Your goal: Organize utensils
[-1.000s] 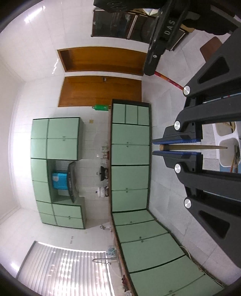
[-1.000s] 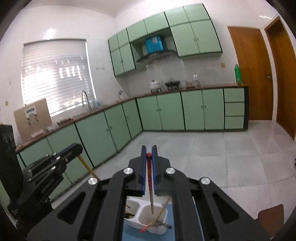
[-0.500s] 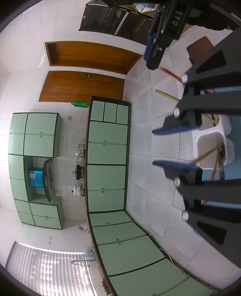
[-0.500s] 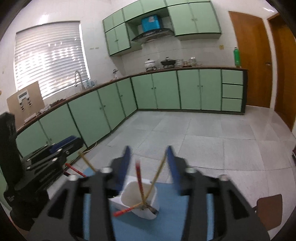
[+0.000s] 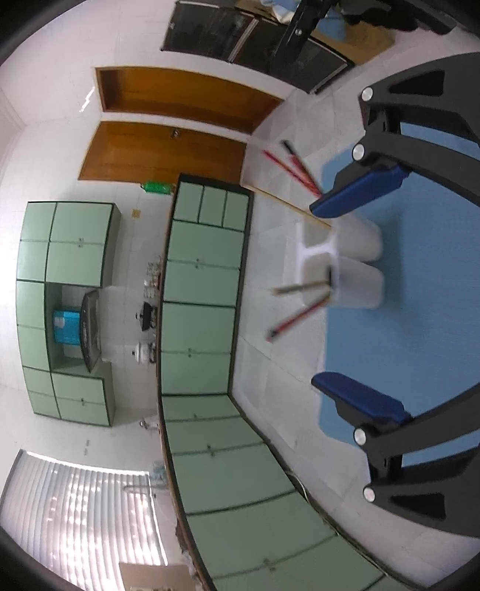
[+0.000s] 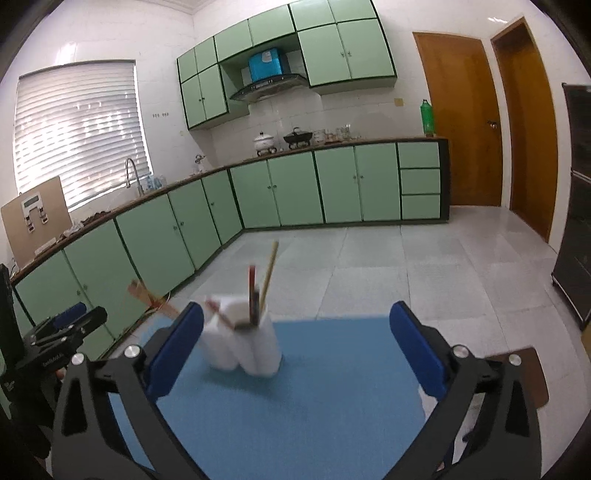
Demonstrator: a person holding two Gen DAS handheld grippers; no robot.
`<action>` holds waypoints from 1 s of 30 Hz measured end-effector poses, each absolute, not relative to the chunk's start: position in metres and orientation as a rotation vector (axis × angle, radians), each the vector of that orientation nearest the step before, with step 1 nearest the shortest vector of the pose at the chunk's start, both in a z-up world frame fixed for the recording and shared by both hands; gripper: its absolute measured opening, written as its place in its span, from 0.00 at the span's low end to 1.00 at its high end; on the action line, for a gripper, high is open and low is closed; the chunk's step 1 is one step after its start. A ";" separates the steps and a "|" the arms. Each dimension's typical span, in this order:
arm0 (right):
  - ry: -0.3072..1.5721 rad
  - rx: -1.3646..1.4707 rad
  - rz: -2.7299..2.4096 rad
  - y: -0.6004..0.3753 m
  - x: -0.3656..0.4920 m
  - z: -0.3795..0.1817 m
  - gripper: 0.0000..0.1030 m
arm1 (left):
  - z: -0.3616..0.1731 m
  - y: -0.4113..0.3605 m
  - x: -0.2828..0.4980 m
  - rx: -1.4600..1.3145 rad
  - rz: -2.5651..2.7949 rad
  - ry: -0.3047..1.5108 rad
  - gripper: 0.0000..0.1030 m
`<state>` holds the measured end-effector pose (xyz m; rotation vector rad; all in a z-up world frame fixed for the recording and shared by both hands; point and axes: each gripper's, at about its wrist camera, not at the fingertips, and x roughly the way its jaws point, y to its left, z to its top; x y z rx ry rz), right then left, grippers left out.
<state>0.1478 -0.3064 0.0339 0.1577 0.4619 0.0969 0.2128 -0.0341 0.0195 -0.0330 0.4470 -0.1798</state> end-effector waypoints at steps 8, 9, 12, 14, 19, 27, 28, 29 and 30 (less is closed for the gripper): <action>0.529 0.116 0.090 -0.286 0.088 0.000 0.95 | 0.004 -0.028 0.158 -0.040 -0.161 0.487 0.93; 0.530 0.111 0.093 -0.283 0.084 -0.001 0.95 | 0.004 -0.028 0.154 -0.039 -0.157 0.488 0.94; 0.539 0.115 0.118 -0.275 0.074 -0.003 0.95 | 0.005 -0.027 0.140 -0.049 -0.155 0.496 0.94; 0.538 0.121 0.138 -0.270 0.069 0.001 0.95 | 0.007 -0.028 0.134 -0.051 -0.160 0.497 0.94; 0.504 0.113 0.166 -0.260 0.058 0.019 0.95 | 0.019 -0.024 0.120 -0.049 -0.150 0.468 0.94; 0.473 0.081 0.184 -0.249 0.045 0.035 0.95 | 0.035 -0.024 0.097 -0.015 -0.138 0.422 0.94; 0.471 0.083 0.186 -0.249 0.043 0.036 0.95 | 0.037 -0.024 0.094 -0.013 -0.137 0.414 0.94; 0.469 0.084 0.188 -0.248 0.042 0.038 0.95 | 0.038 -0.024 0.092 -0.012 -0.140 0.412 0.94; 0.466 0.084 0.188 -0.248 0.040 0.039 0.95 | 0.040 -0.024 0.090 -0.010 -0.143 0.409 0.94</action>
